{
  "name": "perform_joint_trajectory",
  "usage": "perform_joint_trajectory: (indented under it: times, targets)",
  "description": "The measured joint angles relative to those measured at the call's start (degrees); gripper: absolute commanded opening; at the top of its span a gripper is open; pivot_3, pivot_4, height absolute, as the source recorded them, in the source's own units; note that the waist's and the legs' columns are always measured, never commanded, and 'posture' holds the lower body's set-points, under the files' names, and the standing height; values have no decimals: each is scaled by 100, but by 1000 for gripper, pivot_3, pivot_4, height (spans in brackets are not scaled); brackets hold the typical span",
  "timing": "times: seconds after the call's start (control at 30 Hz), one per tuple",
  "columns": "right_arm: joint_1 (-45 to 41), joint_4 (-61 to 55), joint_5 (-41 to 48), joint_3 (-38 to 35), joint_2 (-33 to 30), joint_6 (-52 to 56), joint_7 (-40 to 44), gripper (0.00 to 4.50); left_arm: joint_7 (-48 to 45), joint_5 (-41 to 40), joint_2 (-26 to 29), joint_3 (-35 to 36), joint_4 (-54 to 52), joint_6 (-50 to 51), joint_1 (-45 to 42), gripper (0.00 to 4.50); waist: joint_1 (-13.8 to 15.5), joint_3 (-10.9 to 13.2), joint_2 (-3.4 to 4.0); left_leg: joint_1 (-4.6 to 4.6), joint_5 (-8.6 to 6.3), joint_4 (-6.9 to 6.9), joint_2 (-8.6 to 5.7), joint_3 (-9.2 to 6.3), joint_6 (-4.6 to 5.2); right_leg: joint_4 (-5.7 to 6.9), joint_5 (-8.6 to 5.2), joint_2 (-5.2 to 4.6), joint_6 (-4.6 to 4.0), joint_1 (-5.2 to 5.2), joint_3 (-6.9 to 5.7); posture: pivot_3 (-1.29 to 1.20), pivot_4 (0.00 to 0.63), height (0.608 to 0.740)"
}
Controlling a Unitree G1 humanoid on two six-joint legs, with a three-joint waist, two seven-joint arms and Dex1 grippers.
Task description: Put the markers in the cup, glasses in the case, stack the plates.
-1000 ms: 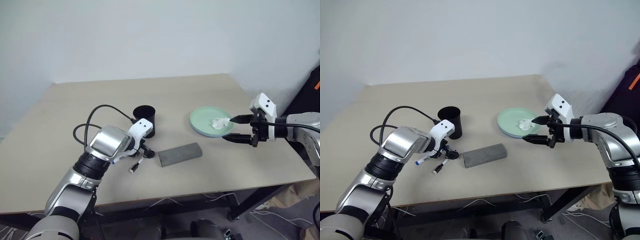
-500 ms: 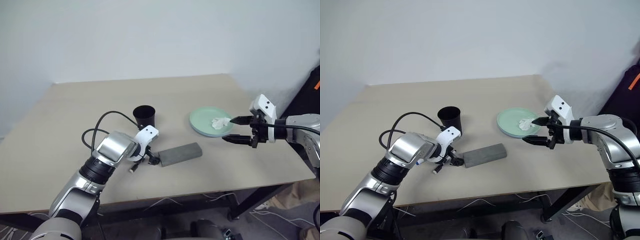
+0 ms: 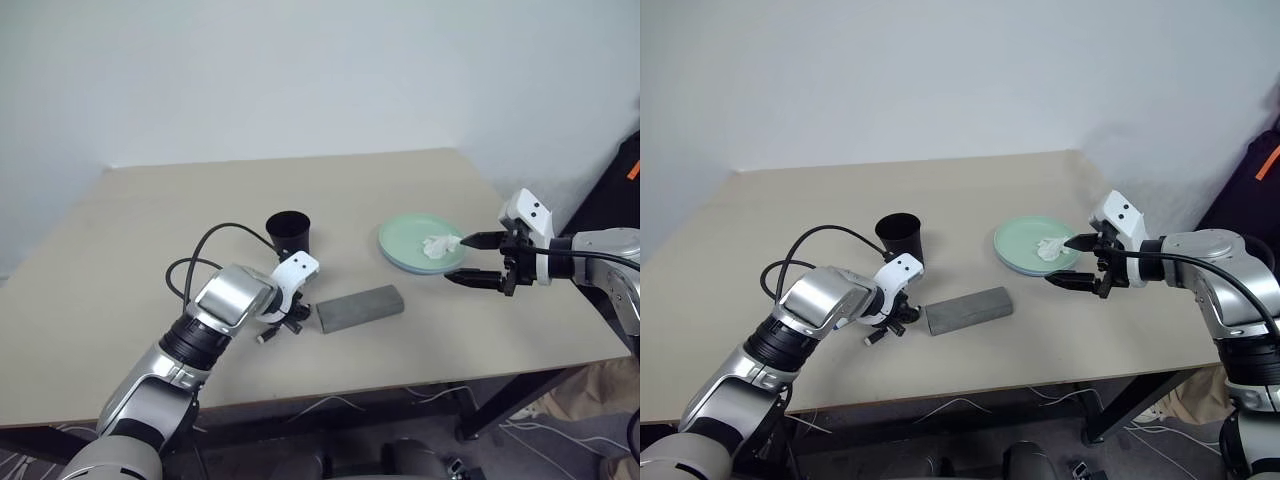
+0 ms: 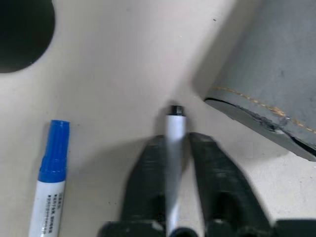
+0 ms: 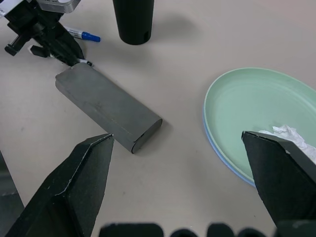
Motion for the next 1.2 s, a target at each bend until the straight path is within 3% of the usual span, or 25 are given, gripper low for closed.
perform_joint_trajectory:
  times: [0.4, 0.83, 1.2]
  targets:
    - [4, -20, 8, -18, -1, 72, -23, 4500, 30, 265, 75, -195, 377, -1262, 0, 61, 4, 1, -1, -11, -4, 0, 13, 4, -7, -7, -2, 0, -2, -7, -12, 0, 0, 727]
    - [-2, -11, 6, -26, -3, 82, -6, 4500, -310, -737, -1087, 1938, 307, -2745, -606, 61, -1, -1, 2, -23, -4, 2, 4, 13, 4, -5, 5, -3, 5, -7, 4, 0, 0, 727]
    - [-51, -11, 30, -34, -15, 100, 2, 4500, 504, -412, -1534, 3044, 1983, -6157, -774, 61, 14, -1, 1, -22, -4, 13, 1, 11, 6, -12, 3, -2, 0, 6, 2, 0, 0, 727]
